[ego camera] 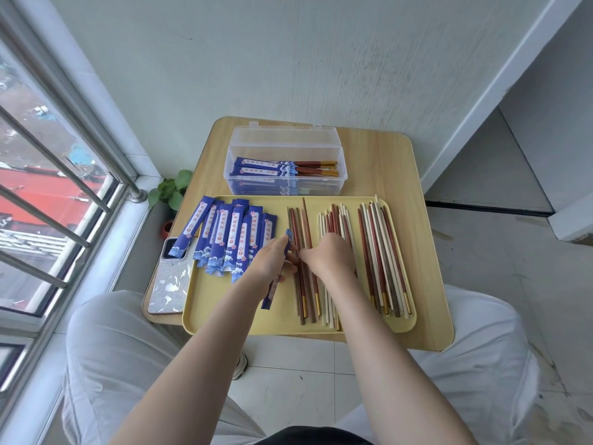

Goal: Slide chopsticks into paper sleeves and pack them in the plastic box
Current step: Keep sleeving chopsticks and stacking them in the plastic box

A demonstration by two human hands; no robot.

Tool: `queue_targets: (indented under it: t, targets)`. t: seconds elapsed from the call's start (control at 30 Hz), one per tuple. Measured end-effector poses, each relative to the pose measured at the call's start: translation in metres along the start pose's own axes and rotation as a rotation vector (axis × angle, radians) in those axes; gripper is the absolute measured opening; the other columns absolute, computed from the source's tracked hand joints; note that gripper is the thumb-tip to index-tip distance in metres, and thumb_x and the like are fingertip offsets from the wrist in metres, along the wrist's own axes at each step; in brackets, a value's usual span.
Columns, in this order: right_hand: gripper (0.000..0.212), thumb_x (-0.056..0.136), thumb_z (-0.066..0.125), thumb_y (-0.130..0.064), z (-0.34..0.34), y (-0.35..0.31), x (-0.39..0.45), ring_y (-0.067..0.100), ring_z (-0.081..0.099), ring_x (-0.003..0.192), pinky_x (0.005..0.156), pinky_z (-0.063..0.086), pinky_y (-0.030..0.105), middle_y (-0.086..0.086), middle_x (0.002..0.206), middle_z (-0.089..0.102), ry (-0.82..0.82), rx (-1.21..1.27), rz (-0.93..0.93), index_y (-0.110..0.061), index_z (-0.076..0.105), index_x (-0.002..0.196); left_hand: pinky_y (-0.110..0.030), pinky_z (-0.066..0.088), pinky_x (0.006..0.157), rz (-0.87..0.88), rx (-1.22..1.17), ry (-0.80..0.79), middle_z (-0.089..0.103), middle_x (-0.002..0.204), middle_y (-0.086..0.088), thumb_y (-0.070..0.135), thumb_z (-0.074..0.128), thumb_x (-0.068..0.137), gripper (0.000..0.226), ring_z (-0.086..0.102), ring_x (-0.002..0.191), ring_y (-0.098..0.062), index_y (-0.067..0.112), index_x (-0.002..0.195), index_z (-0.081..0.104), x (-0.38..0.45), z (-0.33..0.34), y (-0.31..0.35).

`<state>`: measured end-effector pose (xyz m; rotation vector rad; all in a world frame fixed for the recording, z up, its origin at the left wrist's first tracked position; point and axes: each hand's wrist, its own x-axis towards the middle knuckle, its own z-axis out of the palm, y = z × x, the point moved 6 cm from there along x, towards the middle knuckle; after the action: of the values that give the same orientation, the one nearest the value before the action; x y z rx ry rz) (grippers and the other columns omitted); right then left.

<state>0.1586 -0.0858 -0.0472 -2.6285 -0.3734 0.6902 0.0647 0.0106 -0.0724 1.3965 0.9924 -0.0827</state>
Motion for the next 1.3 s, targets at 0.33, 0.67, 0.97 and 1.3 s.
queue_targets:
  t: [0.33, 0.67, 0.97, 1.3]
  targets:
    - [0.029, 0.094, 0.055, -0.009, -0.052, -0.004, 0.012, 0.019, 0.064, 0.098, 0.078, 0.051, 0.030, 0.000, 0.109, 0.069, 0.023, 0.153, -0.280, -0.022, 0.070, 0.114, -0.031, 0.052, 0.076, 0.447, 0.332, 0.135, 0.066, 0.094, 0.005, 0.027, 0.064, 0.097, 0.023, 0.065, 0.081, -0.015, 0.019, 0.119, 0.065, -0.015, -0.029, 0.049]
    - [0.030, 0.102, 0.048, -0.012, -0.065, 0.008, 0.018, 0.025, 0.051, 0.126, 0.119, 0.005, 0.061, -0.005, 0.116, 0.069, 0.219, 0.012, -0.306, -0.031, 0.070, 0.108, -0.053, 0.029, 0.110, 0.597, 0.753, 0.548, 0.069, 0.104, -0.001, 0.024, 0.064, 0.095, 0.020, 0.058, 0.104, -0.030, 0.021, 0.113, 0.072, -0.009, -0.059, 0.047]
    - [0.033, 0.102, 0.049, -0.011, -0.071, 0.004, 0.010, 0.026, 0.048, 0.126, 0.120, 0.006, 0.060, -0.003, 0.124, 0.065, 0.291, -0.116, -0.350, -0.033, 0.071, 0.113, -0.053, 0.025, 0.114, 0.624, 0.820, 0.483, 0.068, 0.106, 0.002, 0.024, 0.062, 0.098, 0.021, 0.054, 0.106, -0.026, 0.022, 0.118, 0.070, -0.009, -0.051, 0.049]
    - [0.024, 0.097, 0.064, -0.017, -0.049, -0.022, 0.000, 0.024, 0.055, 0.110, 0.091, 0.044, 0.032, 0.003, 0.120, 0.052, 0.100, 0.055, -0.485, -0.021, 0.068, 0.120, -0.038, 0.033, 0.095, 0.705, 0.879, 0.284, 0.060, 0.090, 0.005, 0.028, 0.058, 0.099, 0.019, 0.054, 0.086, -0.021, 0.022, 0.111, 0.072, -0.014, -0.014, 0.057]
